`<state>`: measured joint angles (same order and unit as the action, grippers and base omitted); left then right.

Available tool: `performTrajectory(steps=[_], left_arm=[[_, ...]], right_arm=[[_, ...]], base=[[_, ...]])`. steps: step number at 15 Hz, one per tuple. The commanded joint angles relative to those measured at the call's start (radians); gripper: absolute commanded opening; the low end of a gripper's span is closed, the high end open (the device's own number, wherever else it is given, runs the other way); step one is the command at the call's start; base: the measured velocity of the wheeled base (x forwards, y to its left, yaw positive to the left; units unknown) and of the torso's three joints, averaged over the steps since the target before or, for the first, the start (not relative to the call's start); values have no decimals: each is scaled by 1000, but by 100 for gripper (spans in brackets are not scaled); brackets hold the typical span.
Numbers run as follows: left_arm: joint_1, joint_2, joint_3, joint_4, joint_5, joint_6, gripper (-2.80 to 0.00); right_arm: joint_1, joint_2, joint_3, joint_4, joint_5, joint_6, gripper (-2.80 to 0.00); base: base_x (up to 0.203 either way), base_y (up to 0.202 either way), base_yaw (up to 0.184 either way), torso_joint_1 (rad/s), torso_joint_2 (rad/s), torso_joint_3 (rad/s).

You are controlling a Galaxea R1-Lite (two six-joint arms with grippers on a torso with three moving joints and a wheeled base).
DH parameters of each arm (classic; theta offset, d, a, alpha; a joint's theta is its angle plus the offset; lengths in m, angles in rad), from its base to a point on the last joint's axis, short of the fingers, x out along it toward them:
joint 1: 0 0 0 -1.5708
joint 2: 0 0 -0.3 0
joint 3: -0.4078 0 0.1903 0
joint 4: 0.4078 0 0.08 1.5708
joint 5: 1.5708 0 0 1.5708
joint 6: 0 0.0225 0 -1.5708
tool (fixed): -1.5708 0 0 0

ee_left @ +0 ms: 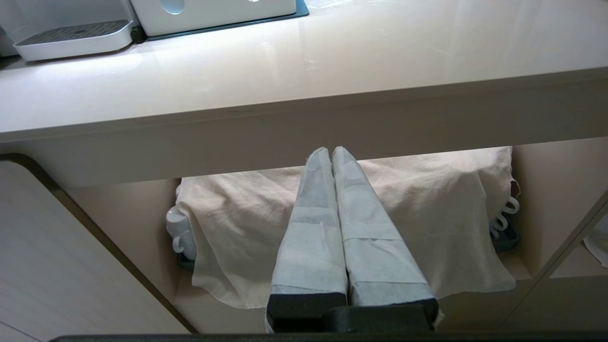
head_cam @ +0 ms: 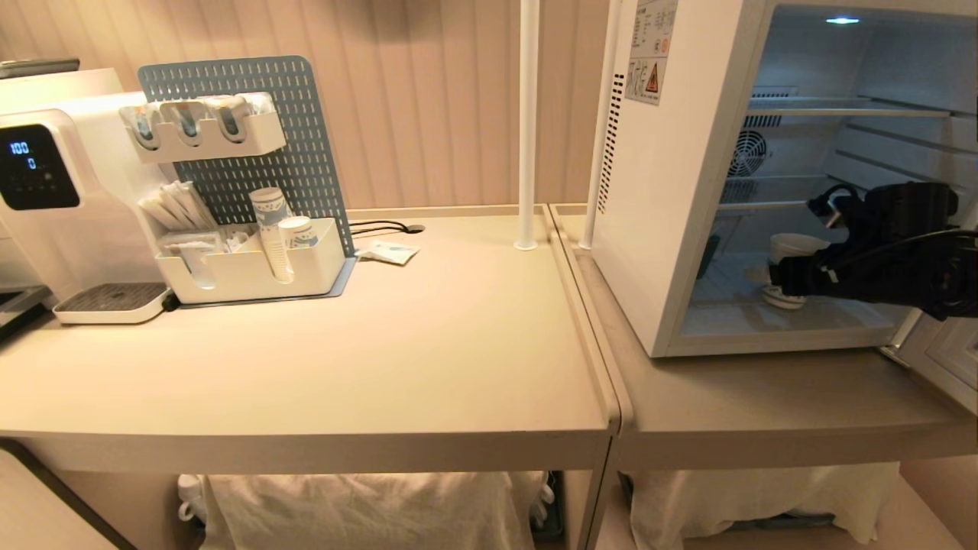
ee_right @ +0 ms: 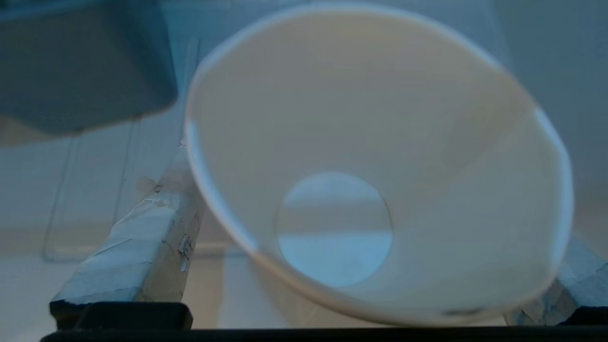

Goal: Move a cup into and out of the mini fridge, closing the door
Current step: Take the paper cup out of the freezer

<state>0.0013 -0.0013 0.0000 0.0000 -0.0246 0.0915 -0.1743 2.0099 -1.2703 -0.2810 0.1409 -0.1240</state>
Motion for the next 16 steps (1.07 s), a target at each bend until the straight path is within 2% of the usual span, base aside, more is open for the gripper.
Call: performTrajectory(steps=[1, 9, 10, 11, 16], left_arm=[[0, 0, 0, 0, 0, 1, -280], [0, 0, 0, 0, 0, 1, -280], [0, 0, 0, 0, 0, 1, -280], [0, 0, 0, 0, 0, 1, -280], [0, 0, 0, 0, 0, 1, -280]], right_arm=[[-2, 3, -4, -15, 2, -2, 0], [-2, 13, -17, -44, 2, 6, 0], [-2, 12, -8, -69, 4, 16, -113], [-2, 13, -1, -84, 3, 18, -280], [-1, -3, 37, -72, 2, 6, -280]], base=[[0, 0, 0, 0, 0, 0], [0, 0, 0, 0, 0, 0], [0, 0, 0, 0, 0, 0], [0, 0, 0, 0, 0, 0], [0, 0, 0, 0, 0, 0]])
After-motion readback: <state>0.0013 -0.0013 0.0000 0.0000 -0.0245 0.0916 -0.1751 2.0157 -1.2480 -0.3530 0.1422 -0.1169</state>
